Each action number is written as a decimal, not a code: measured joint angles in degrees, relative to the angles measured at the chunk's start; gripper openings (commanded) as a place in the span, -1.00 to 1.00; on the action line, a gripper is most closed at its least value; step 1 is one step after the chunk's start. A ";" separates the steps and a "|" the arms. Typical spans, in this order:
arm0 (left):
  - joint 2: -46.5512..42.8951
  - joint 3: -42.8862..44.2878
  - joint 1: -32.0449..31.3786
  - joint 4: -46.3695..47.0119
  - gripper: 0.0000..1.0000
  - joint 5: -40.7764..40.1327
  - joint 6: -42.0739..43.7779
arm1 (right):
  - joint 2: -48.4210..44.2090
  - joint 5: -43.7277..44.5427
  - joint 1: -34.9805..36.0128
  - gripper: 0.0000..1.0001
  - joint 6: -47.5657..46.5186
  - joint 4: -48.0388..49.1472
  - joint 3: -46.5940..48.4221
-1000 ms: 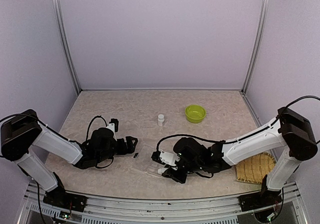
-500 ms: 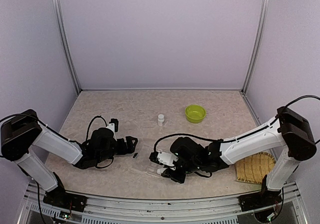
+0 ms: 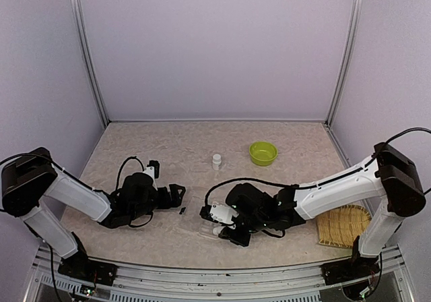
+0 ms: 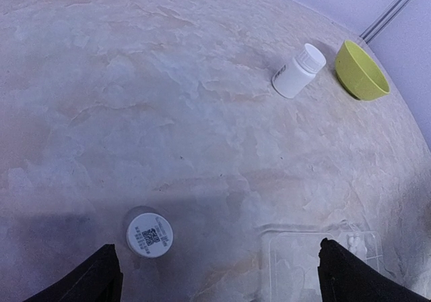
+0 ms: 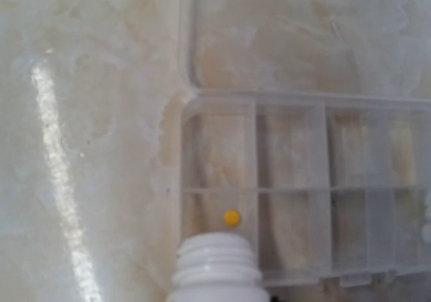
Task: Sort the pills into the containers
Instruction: Pour the pill into the compartment of the pill container.
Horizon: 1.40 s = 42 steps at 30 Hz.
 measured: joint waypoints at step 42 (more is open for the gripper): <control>0.02 -0.15 0.00 -0.02 0.97 0.02 0.02 | 2.89 1.73 0.00 -0.60 -3.93 -14.10 8.81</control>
